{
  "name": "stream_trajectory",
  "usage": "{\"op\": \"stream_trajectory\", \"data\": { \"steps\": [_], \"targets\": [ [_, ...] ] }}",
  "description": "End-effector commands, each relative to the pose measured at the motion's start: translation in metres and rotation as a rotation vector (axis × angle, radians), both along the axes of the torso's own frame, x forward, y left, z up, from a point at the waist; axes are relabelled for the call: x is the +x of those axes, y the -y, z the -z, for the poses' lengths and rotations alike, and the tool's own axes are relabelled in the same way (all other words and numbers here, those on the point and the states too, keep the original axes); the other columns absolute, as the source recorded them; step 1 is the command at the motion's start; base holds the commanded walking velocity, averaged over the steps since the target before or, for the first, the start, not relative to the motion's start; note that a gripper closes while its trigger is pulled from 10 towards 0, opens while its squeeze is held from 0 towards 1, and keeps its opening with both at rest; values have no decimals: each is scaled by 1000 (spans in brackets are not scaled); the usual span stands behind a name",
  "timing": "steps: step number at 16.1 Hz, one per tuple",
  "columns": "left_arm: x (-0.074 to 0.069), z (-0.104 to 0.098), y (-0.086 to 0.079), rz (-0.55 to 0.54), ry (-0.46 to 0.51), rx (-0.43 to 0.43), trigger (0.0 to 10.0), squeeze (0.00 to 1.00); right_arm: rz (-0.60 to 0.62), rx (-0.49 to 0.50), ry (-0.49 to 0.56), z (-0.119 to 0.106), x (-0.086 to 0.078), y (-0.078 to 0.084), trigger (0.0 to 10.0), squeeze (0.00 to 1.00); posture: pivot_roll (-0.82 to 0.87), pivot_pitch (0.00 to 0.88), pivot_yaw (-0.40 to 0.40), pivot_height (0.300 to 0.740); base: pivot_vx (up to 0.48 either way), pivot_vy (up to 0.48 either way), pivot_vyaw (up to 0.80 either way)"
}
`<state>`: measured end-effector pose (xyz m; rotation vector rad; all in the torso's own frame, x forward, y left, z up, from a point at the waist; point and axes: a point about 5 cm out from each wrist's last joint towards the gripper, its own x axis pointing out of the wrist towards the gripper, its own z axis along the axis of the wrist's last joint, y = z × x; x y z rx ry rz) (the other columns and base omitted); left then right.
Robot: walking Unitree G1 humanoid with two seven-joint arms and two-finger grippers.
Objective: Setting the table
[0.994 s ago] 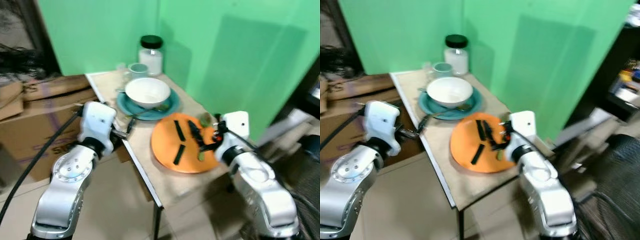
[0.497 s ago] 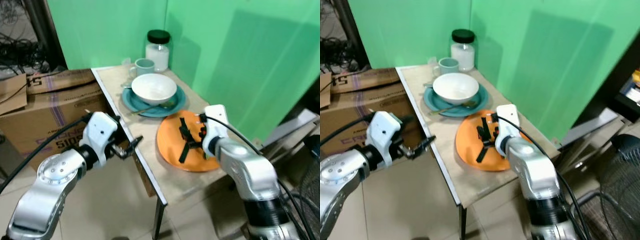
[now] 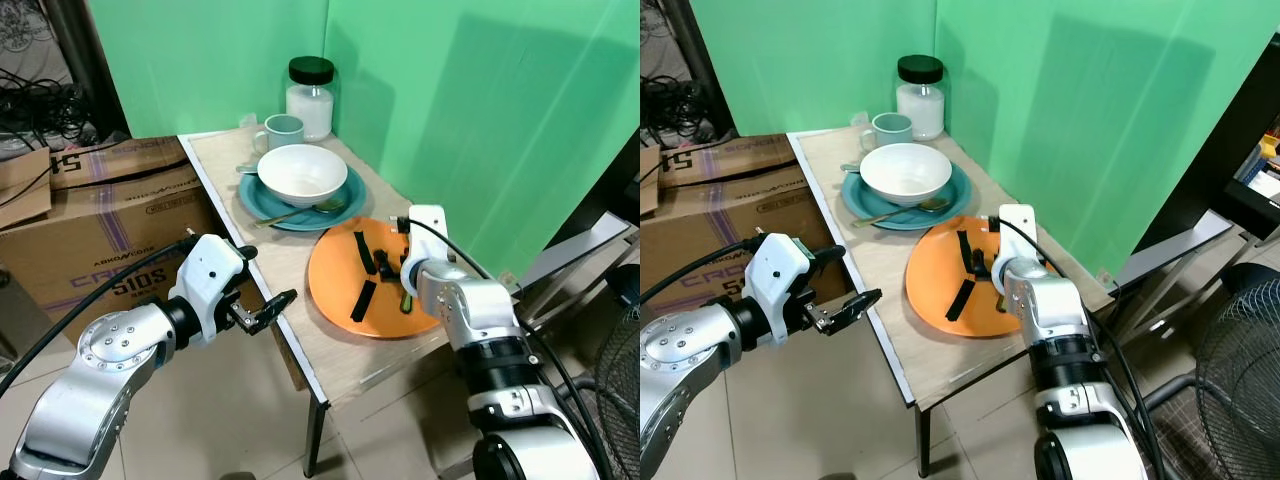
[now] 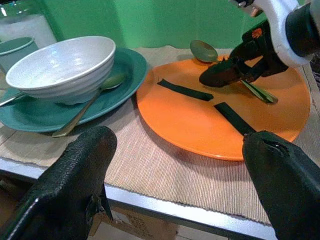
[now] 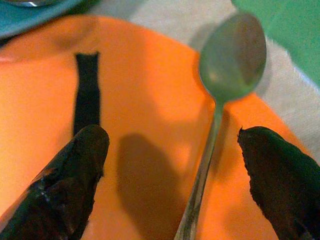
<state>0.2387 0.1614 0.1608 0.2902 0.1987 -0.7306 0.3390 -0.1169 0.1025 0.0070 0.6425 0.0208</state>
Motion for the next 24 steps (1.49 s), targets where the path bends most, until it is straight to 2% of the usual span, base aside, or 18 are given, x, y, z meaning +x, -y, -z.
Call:
{"op": "stream_trajectory", "data": {
  "steps": [1, 2, 3, 4, 7, 8, 16, 24],
  "targets": [
    [-1, -4, 3, 24, 12, 3, 10000, 0, 50, 11, 15, -3, 5, 3, 7882, 0, 129, 0, -52, 740, 0, 0, 0],
    [-1, -4, 3, 26, 12, 2, 10000, 0, 94, 35, 17, -1, 6, 4, 7098, 0, 128, 0, -53, 740, 0, 0, 0],
    [-2, -4, 3, 27, 11, 2, 10000, 0, 114, 50, 19, 0, 7, 4, 4863, 0, 128, 0, -53, 740, 0, 0, 0],
    [-2, -4, 4, 30, 10, 2, 10000, 0, 133, 63, 19, 1, 8, 5, 4549, 0, 128, 0, -53, 740, 0, 0, 0],
    [-1, -4, 4, 37, 10, 0, 10000, 0, 177, 68, 24, 4, 13, 6, 471, 0, 128, 0, -53, 740, 0, 0, 0],
    [-1, -4, 4, 38, 10, 0, 10000, 0, 196, 54, 32, 4, 15, 7, 0, 0, 128, 0, -54, 740, 0, 0, 0],
    [-2, -4, 3, 49, 6, -3, 10000, 0, 190, -39, 19, 13, 18, 7, 0, 0, 129, 0, -55, 740, 0, 0, 0],
    [-1, -4, 3, 57, 5, 0, 10000, 0, 178, -28, -13, 17, 17, 5, 0, 0, 127, 0, -50, 740, 0, 0, 0]
  ]
}}
